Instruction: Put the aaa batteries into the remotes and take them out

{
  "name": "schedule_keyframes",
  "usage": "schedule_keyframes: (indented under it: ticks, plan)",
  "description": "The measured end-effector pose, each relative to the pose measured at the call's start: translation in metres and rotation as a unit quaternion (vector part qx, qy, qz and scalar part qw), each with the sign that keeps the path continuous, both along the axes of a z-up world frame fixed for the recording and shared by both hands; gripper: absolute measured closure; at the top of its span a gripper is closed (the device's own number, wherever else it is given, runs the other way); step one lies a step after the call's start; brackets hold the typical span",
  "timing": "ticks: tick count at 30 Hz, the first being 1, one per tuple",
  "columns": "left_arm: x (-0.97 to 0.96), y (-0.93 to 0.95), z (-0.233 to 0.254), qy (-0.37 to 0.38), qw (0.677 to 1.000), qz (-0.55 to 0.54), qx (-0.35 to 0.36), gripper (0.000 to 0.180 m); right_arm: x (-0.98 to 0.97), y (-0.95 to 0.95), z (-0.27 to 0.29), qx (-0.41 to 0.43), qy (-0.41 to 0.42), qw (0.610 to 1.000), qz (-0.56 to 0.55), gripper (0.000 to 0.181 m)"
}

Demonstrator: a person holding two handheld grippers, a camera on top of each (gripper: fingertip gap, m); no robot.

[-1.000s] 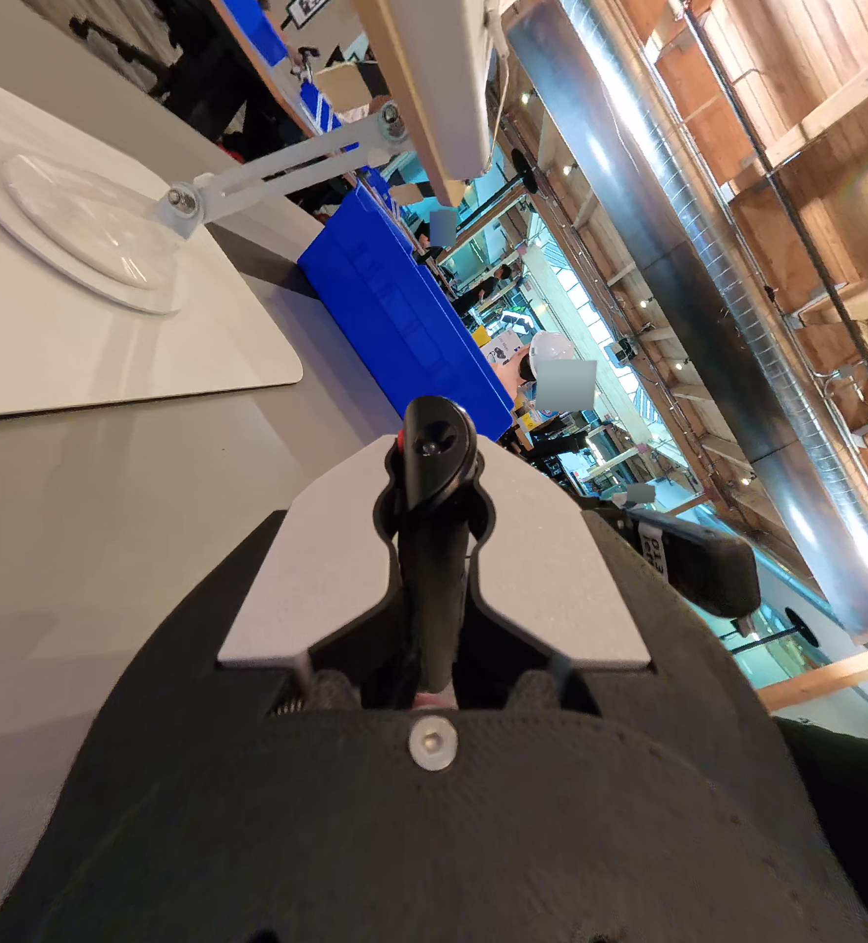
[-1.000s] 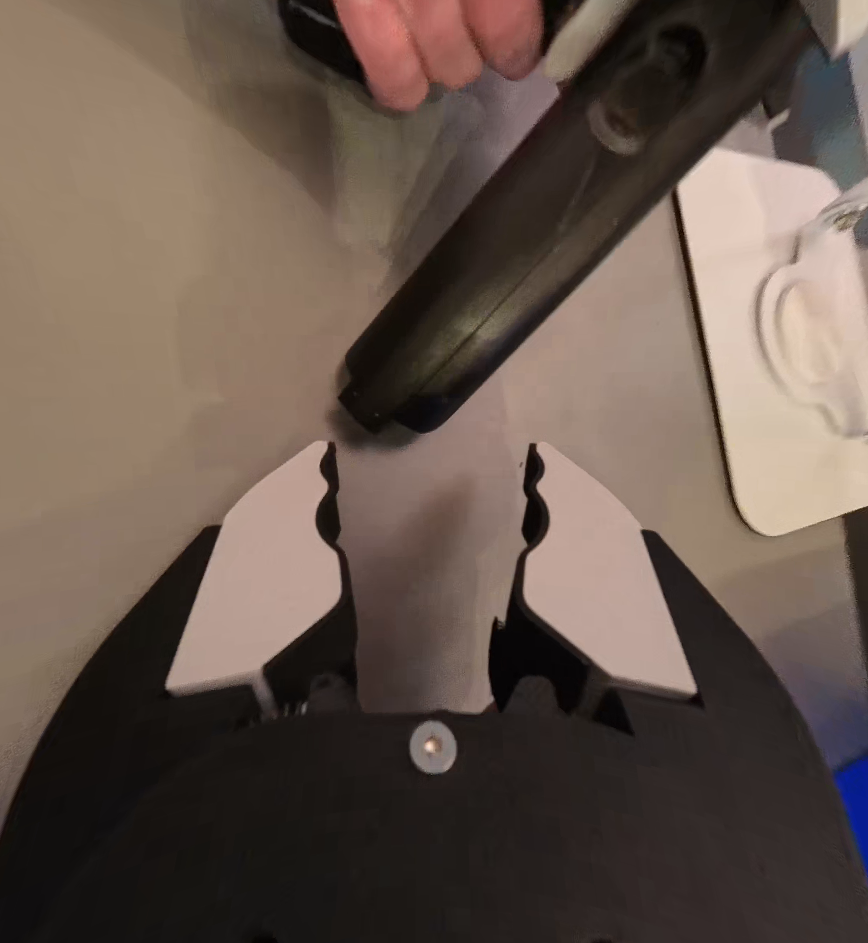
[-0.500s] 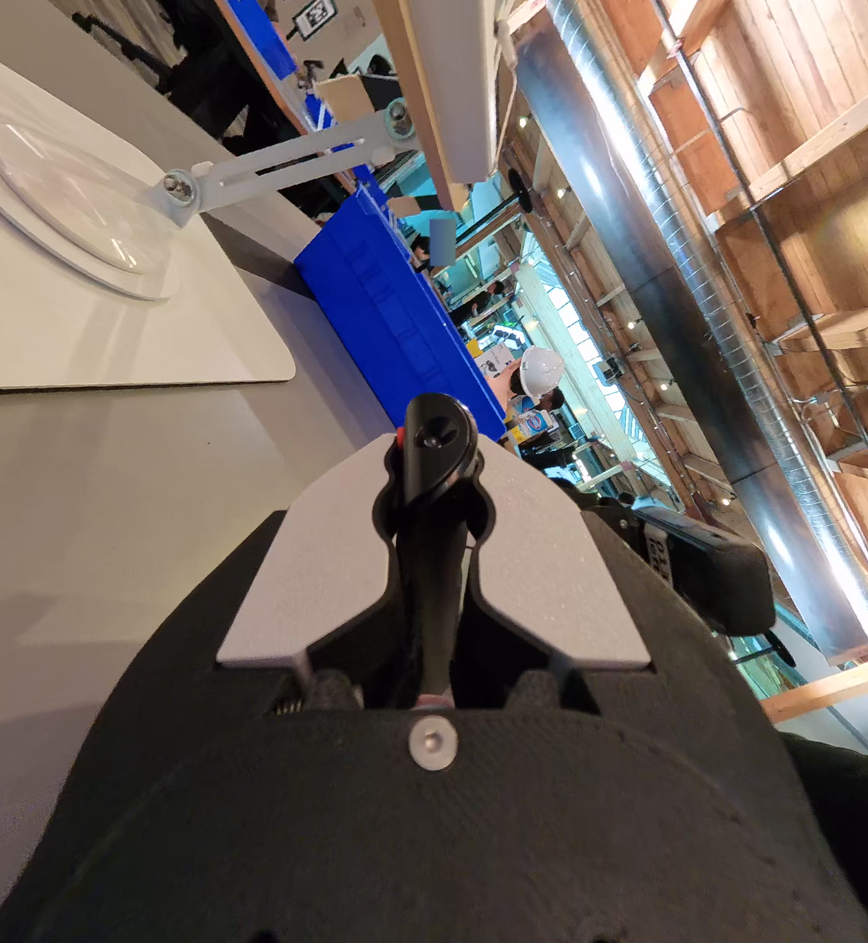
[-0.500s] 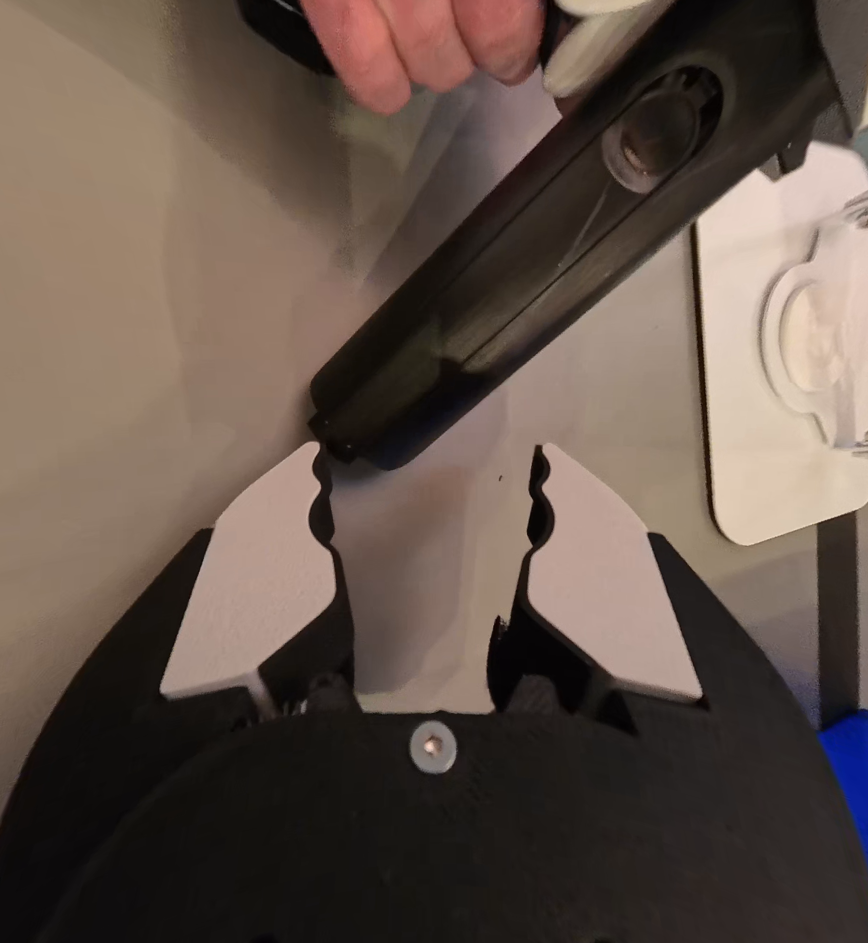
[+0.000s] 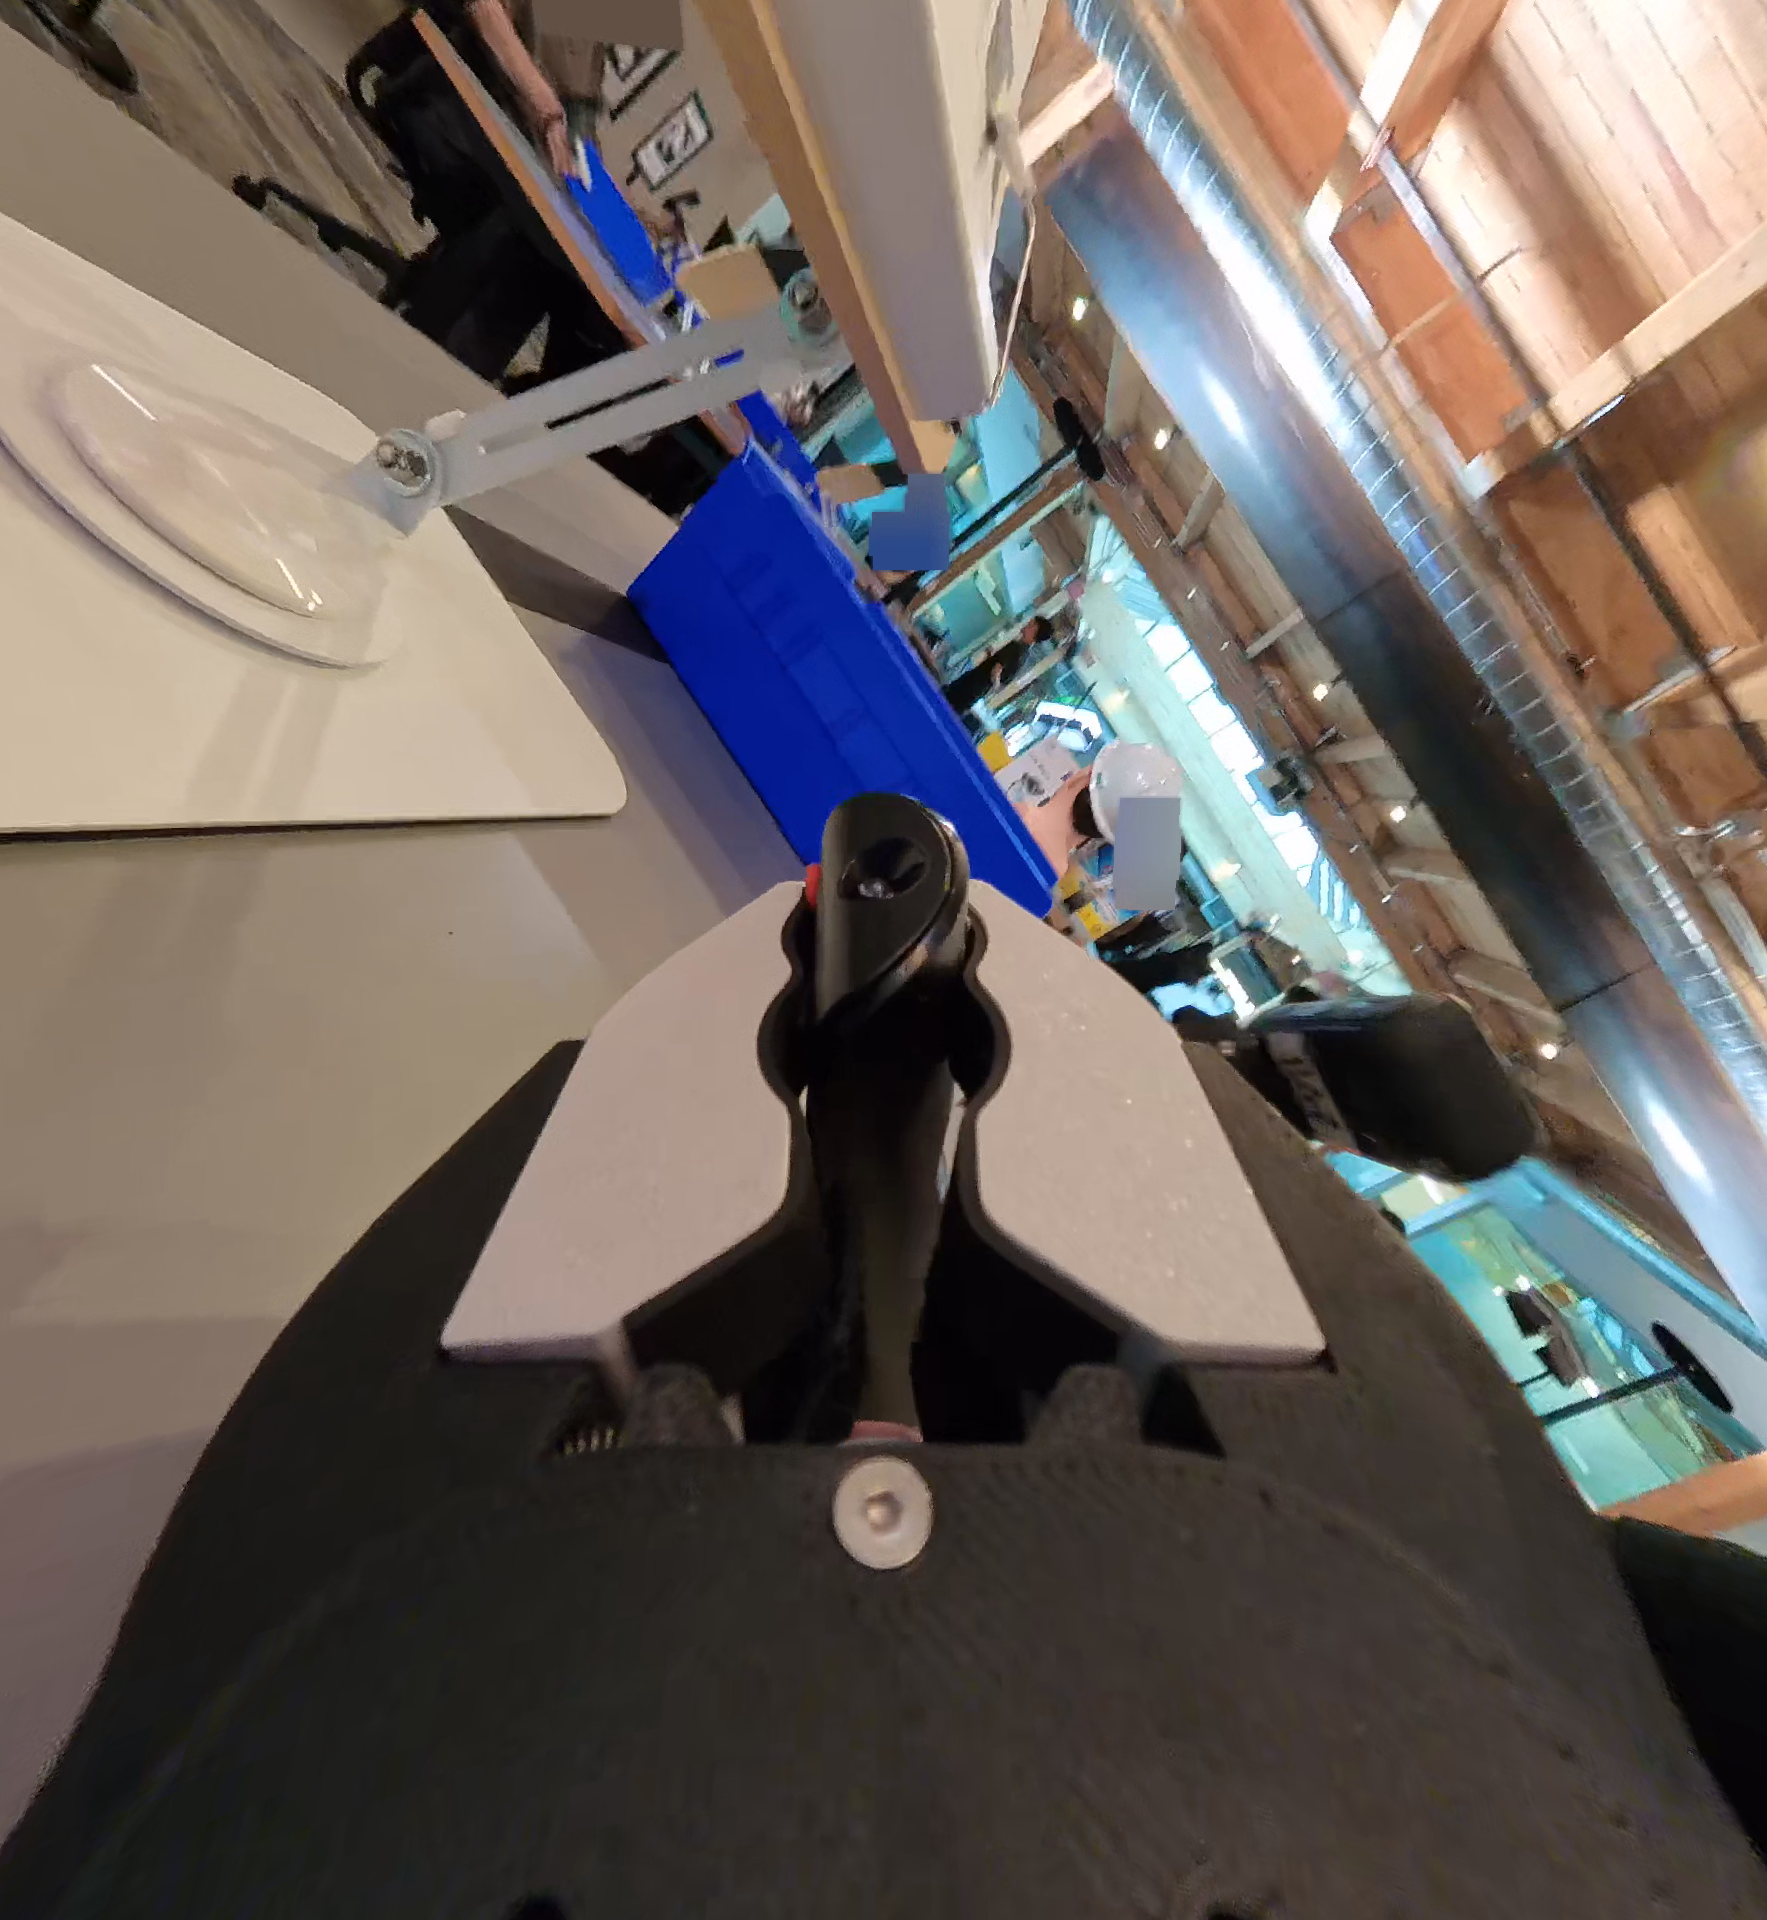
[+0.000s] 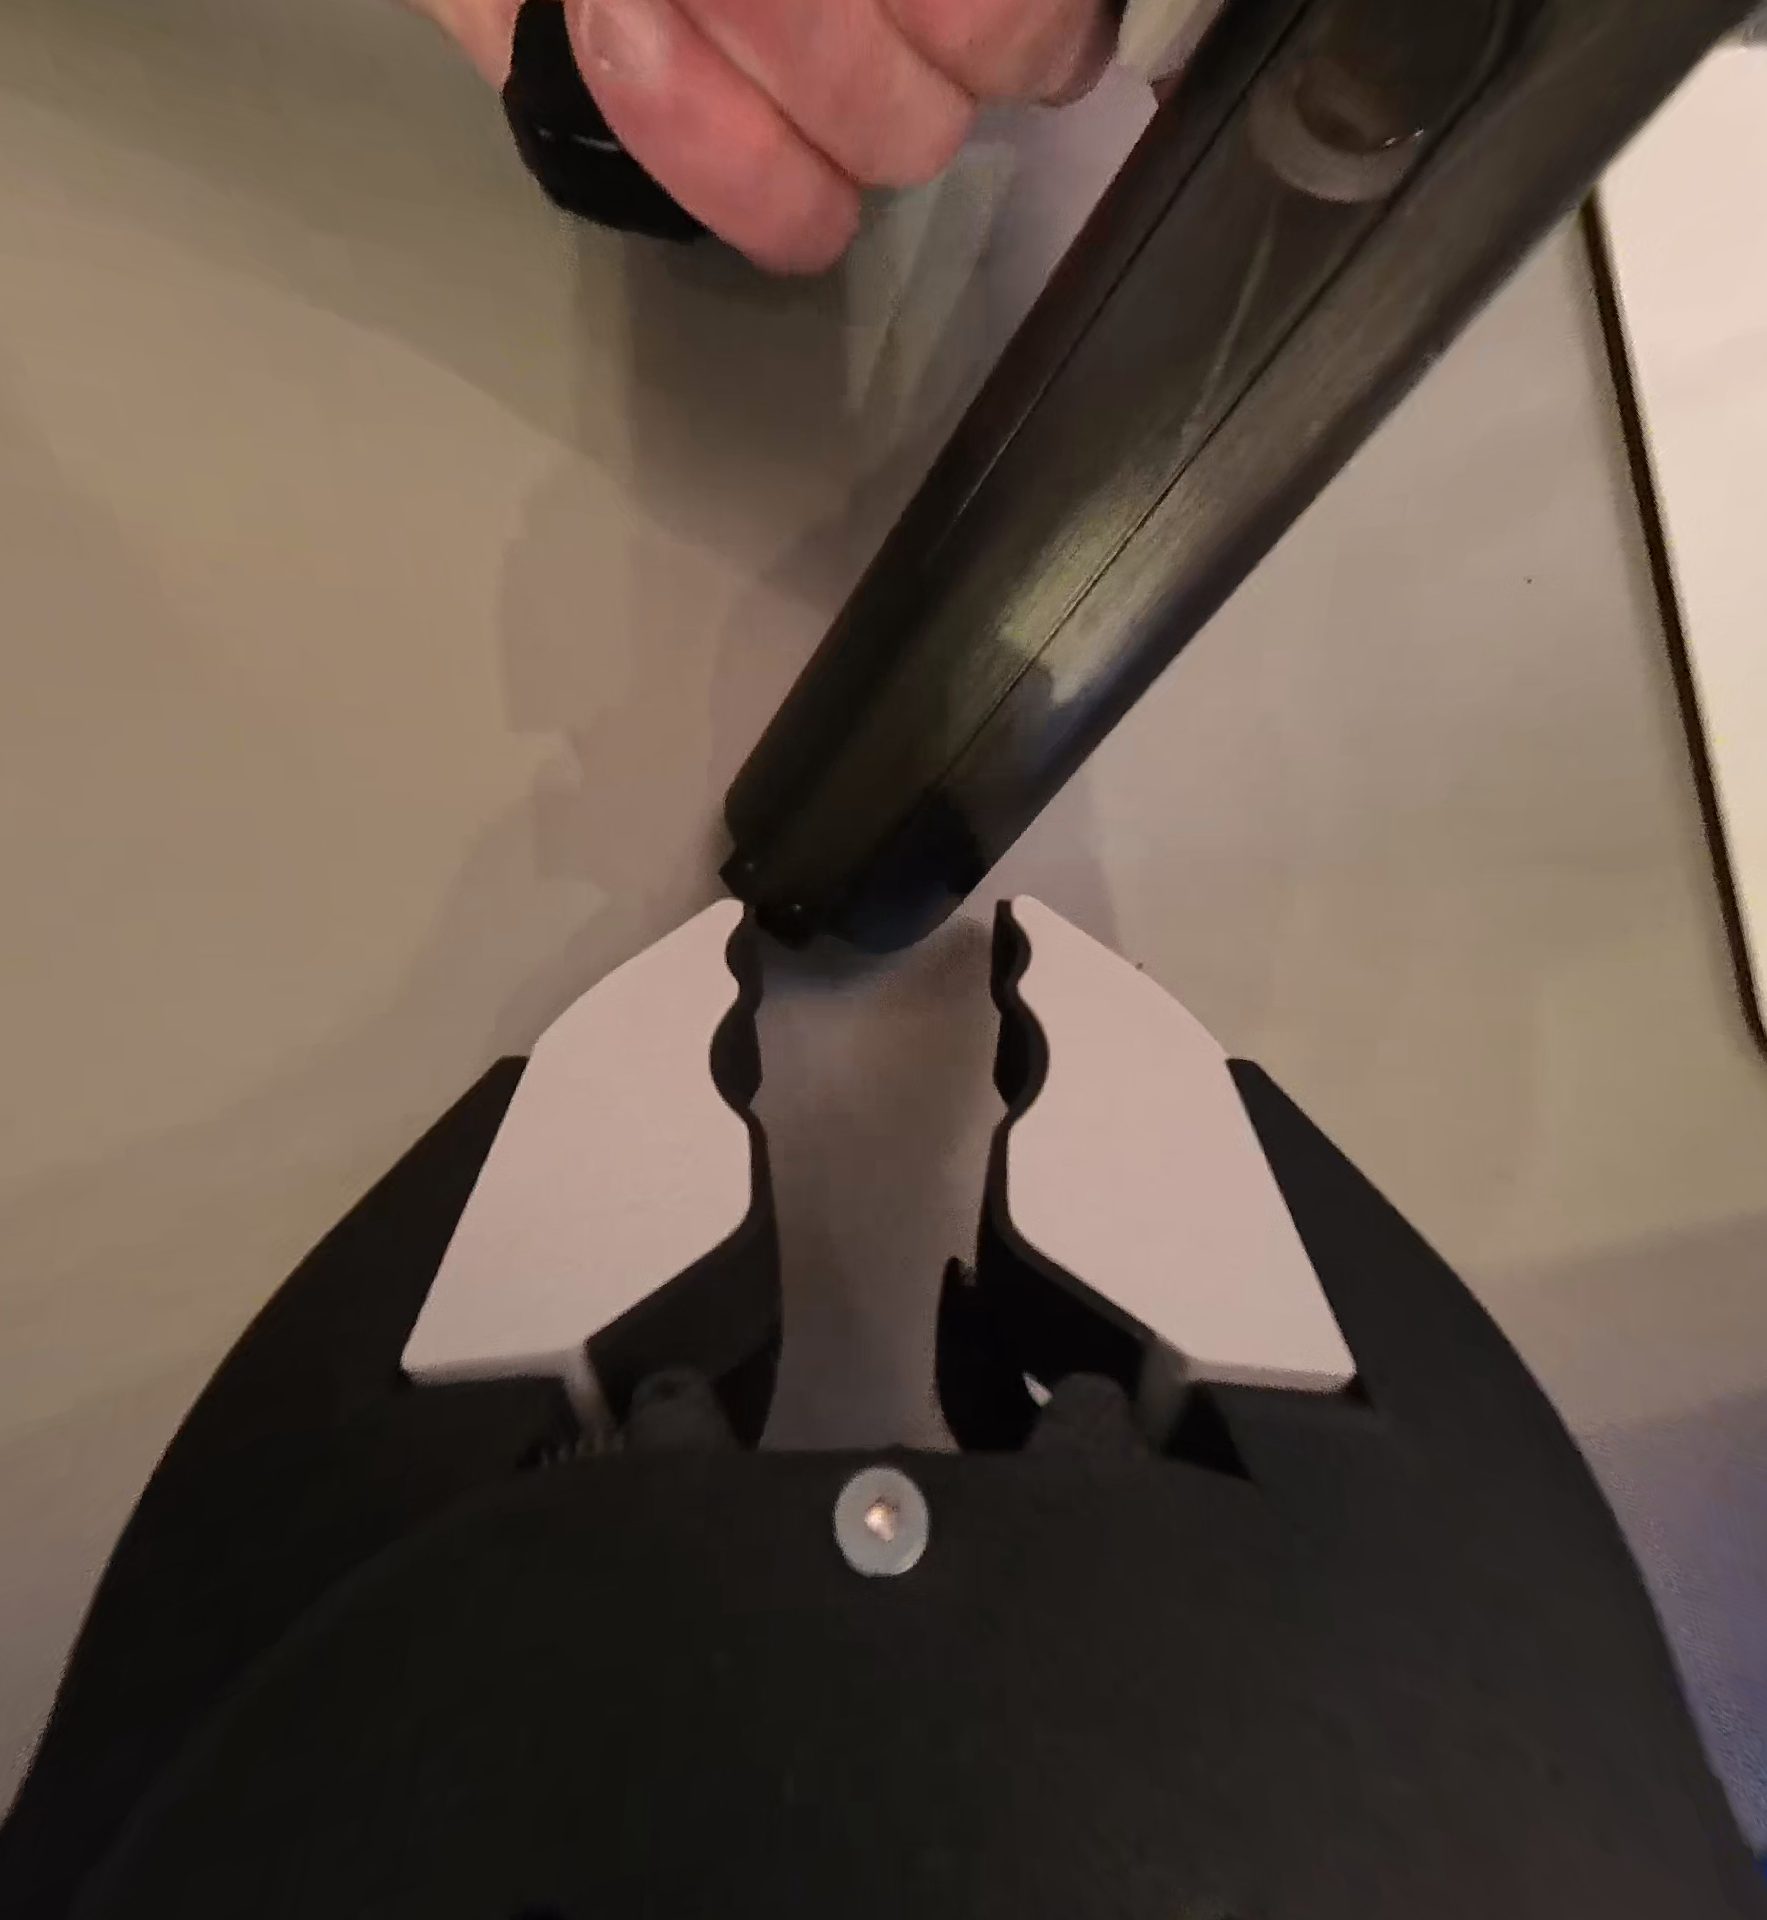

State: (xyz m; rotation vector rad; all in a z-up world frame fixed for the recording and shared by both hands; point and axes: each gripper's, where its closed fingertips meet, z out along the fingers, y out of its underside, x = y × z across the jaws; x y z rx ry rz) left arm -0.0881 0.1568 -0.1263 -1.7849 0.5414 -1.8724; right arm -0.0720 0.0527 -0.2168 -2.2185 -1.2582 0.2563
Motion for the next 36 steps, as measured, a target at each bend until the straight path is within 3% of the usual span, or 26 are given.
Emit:
schedule_keyframes:
  ticks: [7, 9, 16, 18, 21, 25, 31, 36]
  plan:
    - [-0.001, 0.005, 0.001, -0.003, 1.000, 0.015, 0.000, 0.156, -0.003, 0.003, 0.000, 0.010, 0.015, 1.000, -0.015, 0.147]
    - [-0.002, 0.004, -0.001, 0.000, 1.000, 0.000, -0.003, 0.157, 0.000, 0.004, -0.002, -0.005, 0.030, 0.999, -0.038, 0.132]
    - [0.002, -0.006, 0.002, -0.007, 0.999, -0.028, 0.015, 0.157, -0.008, -0.004, 0.010, -0.023, 0.123, 0.991, -0.042, 0.112]
    - [0.001, -0.006, 0.003, -0.010, 0.999, -0.027, 0.014, 0.157, -0.004, 0.000, 0.007, -0.013, 0.105, 0.993, -0.045, 0.109]
    - [0.003, -0.009, 0.002, -0.008, 0.999, -0.037, 0.015, 0.156, -0.005, -0.001, -0.004, -0.013, 0.093, 0.995, -0.034, 0.127]
    - [0.003, -0.007, 0.001, -0.008, 0.999, -0.034, 0.002, 0.157, -0.002, -0.002, -0.003, -0.021, 0.104, 0.993, -0.041, 0.129]
    - [0.004, -0.007, -0.001, -0.016, 0.998, -0.039, -0.039, 0.157, 0.003, -0.004, -0.005, -0.010, 0.077, 0.996, -0.049, 0.122]
    - [0.003, -0.004, -0.001, -0.026, 0.997, -0.031, -0.058, 0.157, 0.008, -0.011, -0.001, -0.022, 0.091, 0.994, -0.061, 0.105]
